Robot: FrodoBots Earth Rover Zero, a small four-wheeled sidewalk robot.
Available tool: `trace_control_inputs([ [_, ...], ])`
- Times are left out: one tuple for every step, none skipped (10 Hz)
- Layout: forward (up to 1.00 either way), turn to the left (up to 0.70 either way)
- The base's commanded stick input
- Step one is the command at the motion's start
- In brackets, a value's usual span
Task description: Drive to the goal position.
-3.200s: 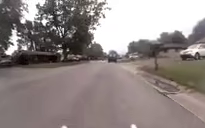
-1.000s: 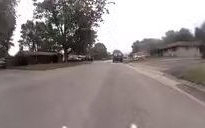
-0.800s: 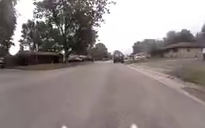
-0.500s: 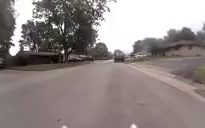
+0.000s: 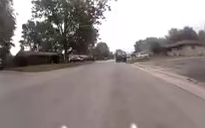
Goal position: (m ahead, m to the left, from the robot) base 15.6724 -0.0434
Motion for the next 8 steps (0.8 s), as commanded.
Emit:
trace_control_inputs([
  [1.00,0.00],
  [1.00,0.00],
  [1.00,0.00],
  [1.00,0.00],
  [1.00,0.00],
  [1.00,0.00],
  [1.00,0.00],
  [1.00,-0.20],
])
